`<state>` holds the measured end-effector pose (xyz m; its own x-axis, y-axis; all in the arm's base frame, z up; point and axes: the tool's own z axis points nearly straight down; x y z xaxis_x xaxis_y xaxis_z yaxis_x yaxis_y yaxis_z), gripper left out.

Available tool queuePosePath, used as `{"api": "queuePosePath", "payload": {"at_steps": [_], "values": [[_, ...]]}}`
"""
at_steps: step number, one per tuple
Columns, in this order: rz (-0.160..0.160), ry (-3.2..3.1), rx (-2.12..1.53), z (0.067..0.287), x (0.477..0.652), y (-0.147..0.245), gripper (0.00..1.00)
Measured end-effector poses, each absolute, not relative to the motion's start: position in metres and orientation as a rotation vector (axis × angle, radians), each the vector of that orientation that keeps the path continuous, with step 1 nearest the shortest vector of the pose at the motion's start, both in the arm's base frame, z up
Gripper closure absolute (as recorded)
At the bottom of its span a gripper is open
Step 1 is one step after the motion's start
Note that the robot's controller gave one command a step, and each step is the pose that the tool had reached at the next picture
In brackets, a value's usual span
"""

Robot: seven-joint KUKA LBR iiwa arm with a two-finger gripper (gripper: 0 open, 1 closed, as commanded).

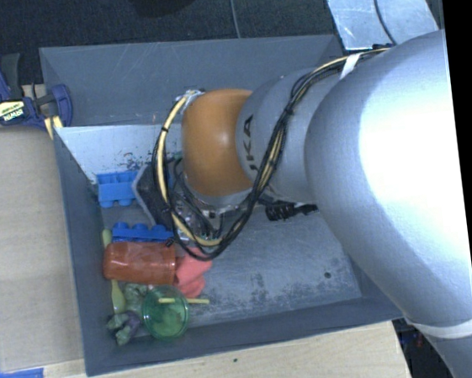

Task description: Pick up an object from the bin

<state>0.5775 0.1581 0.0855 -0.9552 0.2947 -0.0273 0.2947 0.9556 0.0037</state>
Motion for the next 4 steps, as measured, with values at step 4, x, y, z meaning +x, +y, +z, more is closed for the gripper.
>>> {"api": "queuePosePath", "payload": {"at_steps": [4], "values": [[-0.003, 3.079, 0.461, 0.129, 0.577, 0.156, 1.0]]}}
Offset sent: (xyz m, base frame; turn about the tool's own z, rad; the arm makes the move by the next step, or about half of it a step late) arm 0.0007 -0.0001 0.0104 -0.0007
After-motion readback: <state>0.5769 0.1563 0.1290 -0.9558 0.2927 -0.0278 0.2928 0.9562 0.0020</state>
